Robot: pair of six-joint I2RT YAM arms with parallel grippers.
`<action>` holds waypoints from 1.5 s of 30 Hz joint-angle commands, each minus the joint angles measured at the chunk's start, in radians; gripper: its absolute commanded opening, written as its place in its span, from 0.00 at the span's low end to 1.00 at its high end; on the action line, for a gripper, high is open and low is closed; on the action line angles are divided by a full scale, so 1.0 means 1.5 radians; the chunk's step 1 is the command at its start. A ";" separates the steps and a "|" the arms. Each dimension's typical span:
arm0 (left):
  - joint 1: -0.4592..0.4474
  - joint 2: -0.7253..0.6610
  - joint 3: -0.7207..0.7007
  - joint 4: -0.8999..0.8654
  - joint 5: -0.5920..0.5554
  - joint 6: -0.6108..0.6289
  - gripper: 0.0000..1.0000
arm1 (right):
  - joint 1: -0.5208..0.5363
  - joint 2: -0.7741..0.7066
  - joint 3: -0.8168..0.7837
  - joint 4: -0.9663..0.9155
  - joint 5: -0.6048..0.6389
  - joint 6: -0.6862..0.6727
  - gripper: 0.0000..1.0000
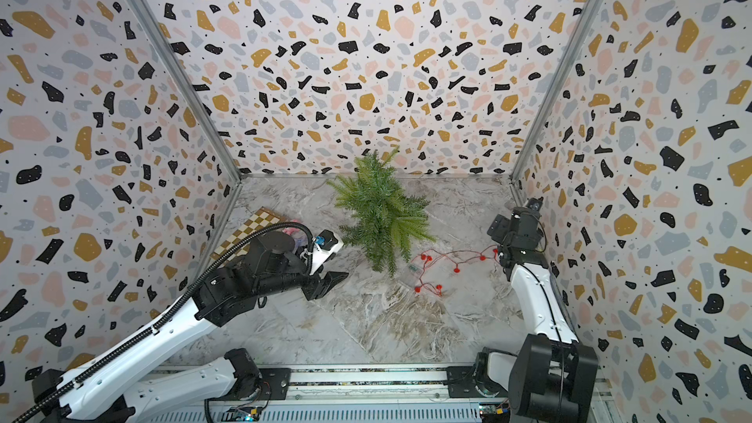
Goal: Remove string lights from the small christmas tree
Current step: Place the light string at the center of the board, then reset both arms
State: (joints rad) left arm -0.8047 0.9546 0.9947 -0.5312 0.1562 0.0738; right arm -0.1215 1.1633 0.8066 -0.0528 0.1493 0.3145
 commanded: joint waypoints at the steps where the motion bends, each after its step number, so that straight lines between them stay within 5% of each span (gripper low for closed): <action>1: 0.004 0.004 -0.004 0.021 0.016 -0.010 0.62 | 0.056 -0.034 -0.068 0.114 0.007 -0.069 0.87; 12: 0.020 0.013 -0.007 0.034 0.015 -0.026 0.62 | 0.042 0.042 -0.360 0.632 -0.055 -0.185 0.85; 17: 0.034 0.020 -0.022 0.058 0.025 -0.047 0.62 | 0.049 0.114 -0.357 0.670 -0.034 -0.193 0.78; 23: 0.056 0.030 -0.048 0.108 0.031 -0.065 0.61 | 0.055 0.112 -0.348 0.648 -0.163 -0.254 0.69; 32: 0.079 0.036 -0.056 0.125 0.043 -0.073 0.60 | 0.090 0.067 -0.448 0.809 -0.242 -0.245 0.80; 39: 0.086 0.032 -0.063 0.123 0.044 -0.076 0.60 | 0.074 0.201 -0.458 0.969 -0.227 -0.210 0.85; 45: 0.090 0.036 -0.078 0.143 0.048 -0.082 0.60 | 0.076 0.205 -0.423 0.891 -0.198 -0.198 0.93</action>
State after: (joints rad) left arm -0.6769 1.0122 0.8978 -0.3683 0.2104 -0.0357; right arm -0.0074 1.4784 0.1371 1.2610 -0.1665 -0.0040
